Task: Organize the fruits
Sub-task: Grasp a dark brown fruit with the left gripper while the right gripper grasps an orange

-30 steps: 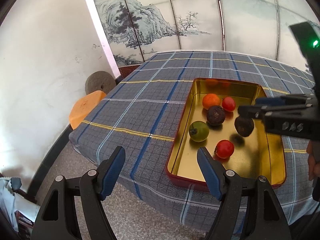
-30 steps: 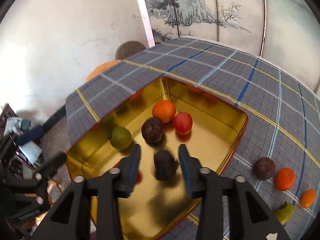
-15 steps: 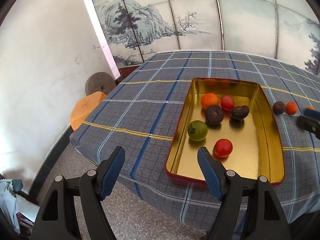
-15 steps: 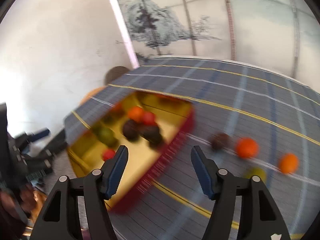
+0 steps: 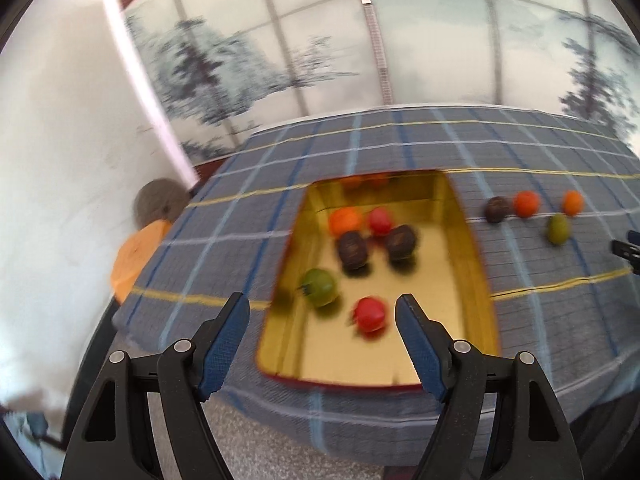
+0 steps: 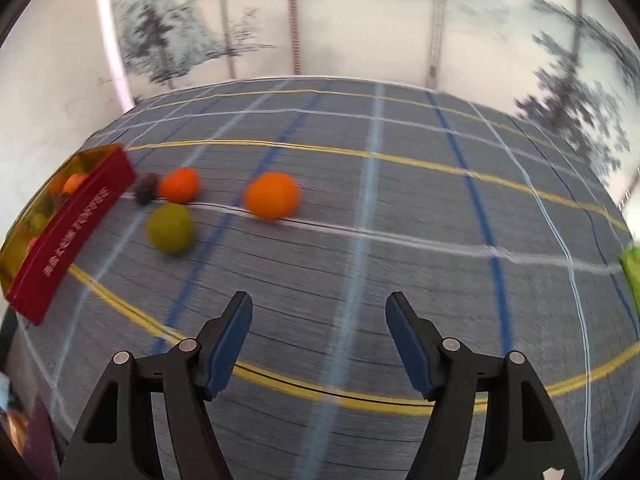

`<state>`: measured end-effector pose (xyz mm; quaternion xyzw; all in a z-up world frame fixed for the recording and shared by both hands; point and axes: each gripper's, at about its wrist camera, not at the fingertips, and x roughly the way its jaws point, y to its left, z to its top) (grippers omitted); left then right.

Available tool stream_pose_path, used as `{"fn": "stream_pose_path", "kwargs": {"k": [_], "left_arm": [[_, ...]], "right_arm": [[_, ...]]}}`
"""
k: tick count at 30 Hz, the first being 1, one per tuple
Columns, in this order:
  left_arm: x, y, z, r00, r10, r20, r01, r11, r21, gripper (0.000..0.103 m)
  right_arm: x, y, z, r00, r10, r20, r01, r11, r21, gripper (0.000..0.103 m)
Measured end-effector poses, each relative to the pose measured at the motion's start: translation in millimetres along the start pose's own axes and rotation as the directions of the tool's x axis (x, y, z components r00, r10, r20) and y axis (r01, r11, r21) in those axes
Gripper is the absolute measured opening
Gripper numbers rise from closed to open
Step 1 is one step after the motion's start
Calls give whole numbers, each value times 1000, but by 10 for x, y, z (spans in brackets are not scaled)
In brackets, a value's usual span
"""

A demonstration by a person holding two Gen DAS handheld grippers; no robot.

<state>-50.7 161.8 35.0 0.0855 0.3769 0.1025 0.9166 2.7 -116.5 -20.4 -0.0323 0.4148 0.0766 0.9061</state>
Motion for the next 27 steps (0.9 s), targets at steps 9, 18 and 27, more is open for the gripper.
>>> {"fn": "stream_pose_path", "kwargs": {"k": [9,18,27], "left_arm": [[33,-830,590,947,-321,7,299,891,341,75],[858,-1626,1114,887,-419,-195,452,696,558,50],[1513,-1818,1084,852,-390,-348,523,635,568,50]], "right_arm": [[45,-193,-44,1000,24,7,-24,999,37,68],[-40,-202,-73,992,109,56,-112,993,42,68],[-83,-187,-80,983,168,77,-171,985,29,73]]}}
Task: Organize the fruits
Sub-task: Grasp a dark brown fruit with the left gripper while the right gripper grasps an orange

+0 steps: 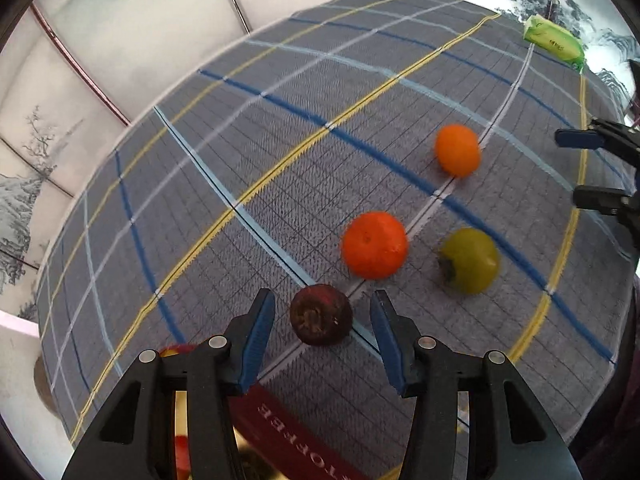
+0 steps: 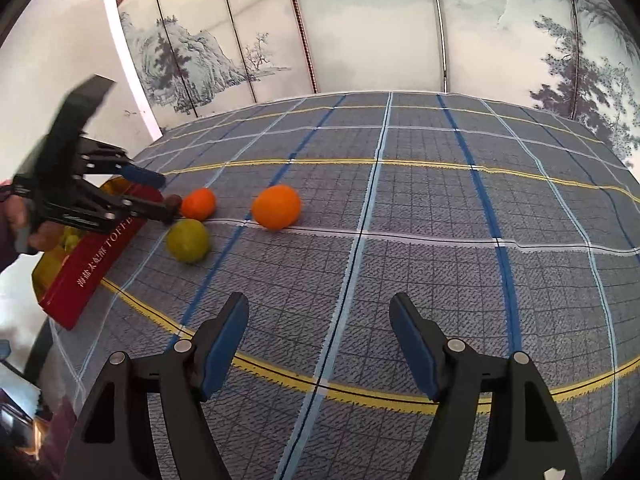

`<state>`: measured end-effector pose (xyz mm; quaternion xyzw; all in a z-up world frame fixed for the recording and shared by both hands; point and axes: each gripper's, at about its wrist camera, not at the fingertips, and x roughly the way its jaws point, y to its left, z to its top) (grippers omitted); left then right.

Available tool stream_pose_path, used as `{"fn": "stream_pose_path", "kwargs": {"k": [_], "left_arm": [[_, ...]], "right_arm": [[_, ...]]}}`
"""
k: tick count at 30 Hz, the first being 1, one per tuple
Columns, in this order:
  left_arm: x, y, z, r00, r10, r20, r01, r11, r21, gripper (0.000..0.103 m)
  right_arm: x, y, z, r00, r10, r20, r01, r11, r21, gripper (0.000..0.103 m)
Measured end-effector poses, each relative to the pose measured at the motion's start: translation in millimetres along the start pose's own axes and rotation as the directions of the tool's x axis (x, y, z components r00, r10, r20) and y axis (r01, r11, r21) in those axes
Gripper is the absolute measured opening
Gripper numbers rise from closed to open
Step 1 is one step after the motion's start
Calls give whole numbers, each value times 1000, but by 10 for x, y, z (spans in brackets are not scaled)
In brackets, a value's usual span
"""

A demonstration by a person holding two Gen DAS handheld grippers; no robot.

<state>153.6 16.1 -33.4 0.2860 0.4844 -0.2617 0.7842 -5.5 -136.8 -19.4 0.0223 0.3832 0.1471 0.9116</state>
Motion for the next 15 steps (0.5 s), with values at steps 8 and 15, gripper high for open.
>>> {"fn": "stream_pose_path", "kwargs": {"k": [8,15], "left_arm": [[103,71,-48,996,-90,-12,89,993,-77,35],[-385,-77,-246,994,-13,111,42,963,-268,35]], "right_arm": [[-14,-42,7,1000,20,3,-20,1000,20,74],[14,-132,172,997,74,-4,-74,995,68,75]]}}
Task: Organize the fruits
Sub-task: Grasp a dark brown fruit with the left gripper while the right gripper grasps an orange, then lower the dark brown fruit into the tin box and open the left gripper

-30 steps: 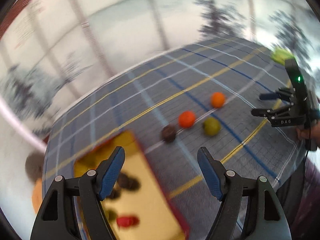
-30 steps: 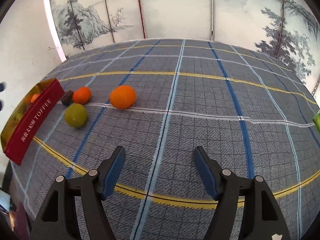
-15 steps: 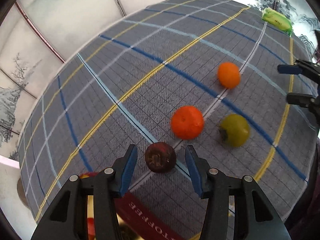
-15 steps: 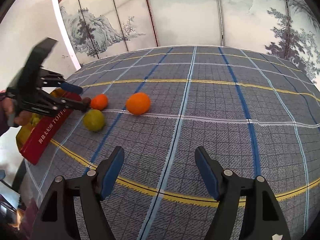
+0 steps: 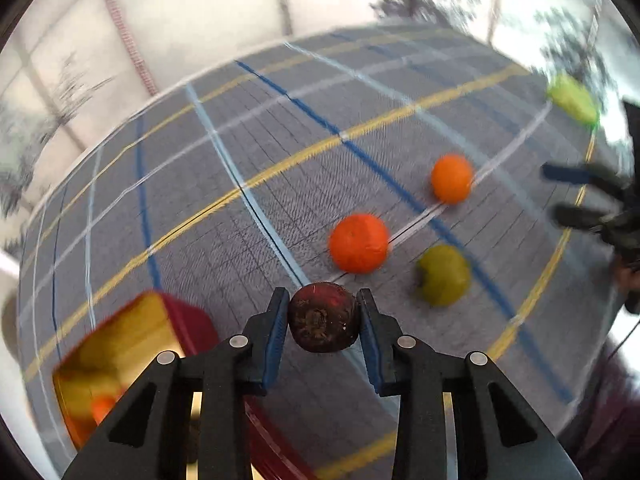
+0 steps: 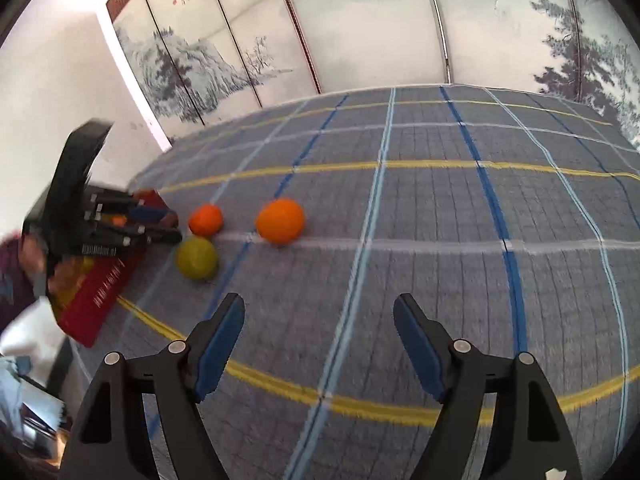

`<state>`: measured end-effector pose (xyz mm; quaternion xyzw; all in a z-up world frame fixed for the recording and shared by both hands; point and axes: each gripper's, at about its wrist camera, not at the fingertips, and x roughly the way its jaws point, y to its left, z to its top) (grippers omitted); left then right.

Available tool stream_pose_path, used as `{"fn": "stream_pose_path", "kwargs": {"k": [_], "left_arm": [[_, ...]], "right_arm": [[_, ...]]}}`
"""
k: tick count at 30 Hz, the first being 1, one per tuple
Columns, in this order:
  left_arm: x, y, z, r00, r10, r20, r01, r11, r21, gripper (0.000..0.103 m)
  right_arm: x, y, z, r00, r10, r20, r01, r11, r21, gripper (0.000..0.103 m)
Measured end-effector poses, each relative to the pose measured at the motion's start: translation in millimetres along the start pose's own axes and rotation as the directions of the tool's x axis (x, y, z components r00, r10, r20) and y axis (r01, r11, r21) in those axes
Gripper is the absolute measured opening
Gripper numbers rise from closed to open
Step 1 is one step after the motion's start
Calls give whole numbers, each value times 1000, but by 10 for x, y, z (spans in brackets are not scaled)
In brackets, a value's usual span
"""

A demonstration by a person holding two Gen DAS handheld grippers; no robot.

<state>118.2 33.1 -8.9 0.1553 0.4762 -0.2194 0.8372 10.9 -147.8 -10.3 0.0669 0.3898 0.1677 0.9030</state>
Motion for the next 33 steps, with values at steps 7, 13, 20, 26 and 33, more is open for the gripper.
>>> {"fn": "stream_pose_path", "kwargs": {"k": [7,13,20,26,33], "left_arm": [[-611,-182,-189,996,20,83,-5,982,-186,35],[-982,-287,-382,992,44,122,-12,967,-254,35],[-1261,-313,-674,973,180,143,-131,947,-295,35],[-1346,-194,-943,948,292,129,-230,905,-359,35],[-1357,-178,-1164,925,365,110,-304,880,-365,35]], "right_arm": [[317,225,363,1000,7,-18,-8,995,-94,74],[707,382,533,998,-8,-69,-4,986,-168,66],[889,418,507,992,-57,-109,34,979,-200,34],[587,189,357,993,-104,-58,97,990,-107,34],[410,-88,286,986,-159,-42,159,987,-1,34]]}}
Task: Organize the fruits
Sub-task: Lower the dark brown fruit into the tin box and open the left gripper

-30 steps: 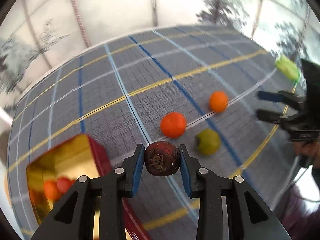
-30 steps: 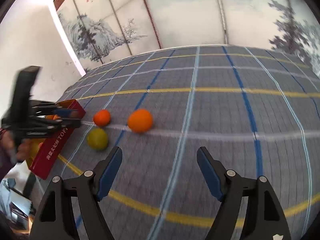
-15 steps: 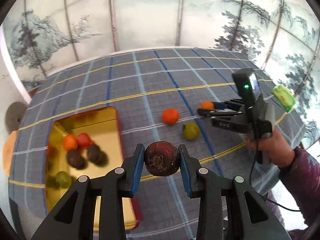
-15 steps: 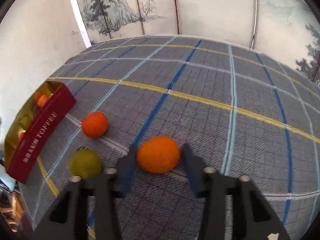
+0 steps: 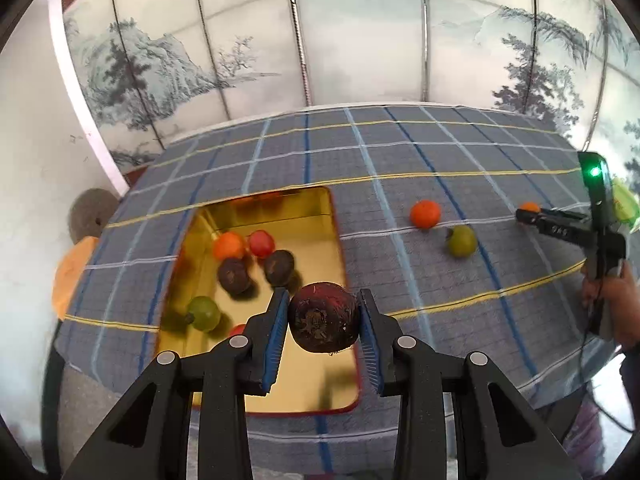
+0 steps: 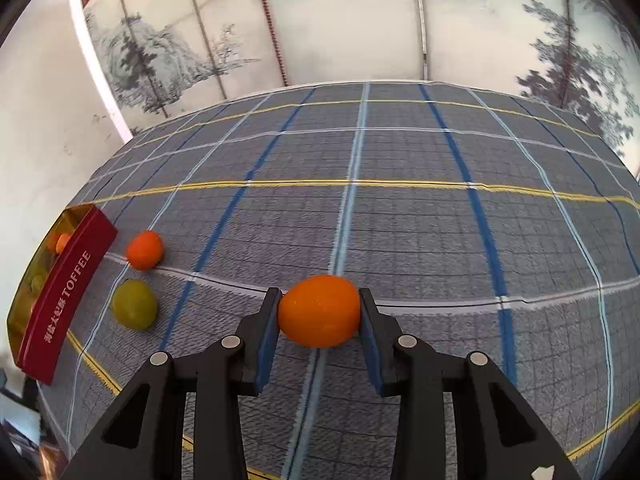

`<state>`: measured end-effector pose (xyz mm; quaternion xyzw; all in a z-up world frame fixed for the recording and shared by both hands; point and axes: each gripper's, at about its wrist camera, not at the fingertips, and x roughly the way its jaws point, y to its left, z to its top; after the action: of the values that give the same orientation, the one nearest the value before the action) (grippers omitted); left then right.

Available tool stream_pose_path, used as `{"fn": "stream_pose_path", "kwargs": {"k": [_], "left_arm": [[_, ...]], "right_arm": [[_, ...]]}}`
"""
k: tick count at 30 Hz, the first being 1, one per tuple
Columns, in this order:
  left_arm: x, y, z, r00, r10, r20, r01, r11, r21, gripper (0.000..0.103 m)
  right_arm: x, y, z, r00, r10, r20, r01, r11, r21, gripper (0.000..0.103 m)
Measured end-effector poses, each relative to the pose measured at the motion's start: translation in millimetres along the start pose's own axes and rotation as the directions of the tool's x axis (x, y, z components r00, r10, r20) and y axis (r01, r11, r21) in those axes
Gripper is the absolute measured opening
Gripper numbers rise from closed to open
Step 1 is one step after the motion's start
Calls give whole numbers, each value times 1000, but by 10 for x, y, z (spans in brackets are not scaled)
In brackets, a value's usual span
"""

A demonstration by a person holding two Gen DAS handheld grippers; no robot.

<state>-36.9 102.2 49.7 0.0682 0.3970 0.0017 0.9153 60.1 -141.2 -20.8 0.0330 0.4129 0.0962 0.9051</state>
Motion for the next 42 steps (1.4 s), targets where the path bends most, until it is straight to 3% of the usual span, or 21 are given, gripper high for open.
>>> {"fn": "stream_pose_path", "kwargs": {"k": [6,23,42], "left_arm": [[9,51,-100,998,55,11,-55,998,14,35],[328,338,-213,997,33,-76,-38,996,-77,35],[722,265,27,994,34,-104,-38,998,-40,36]], "right_arm": [[51,5,-1,999,-18,-26,18,1000,-3,34],[65,49,0,999,-30,-30,30,999,-13,35],[64,35,-4,999,-25,-30,24,1000,-9,35]]}}
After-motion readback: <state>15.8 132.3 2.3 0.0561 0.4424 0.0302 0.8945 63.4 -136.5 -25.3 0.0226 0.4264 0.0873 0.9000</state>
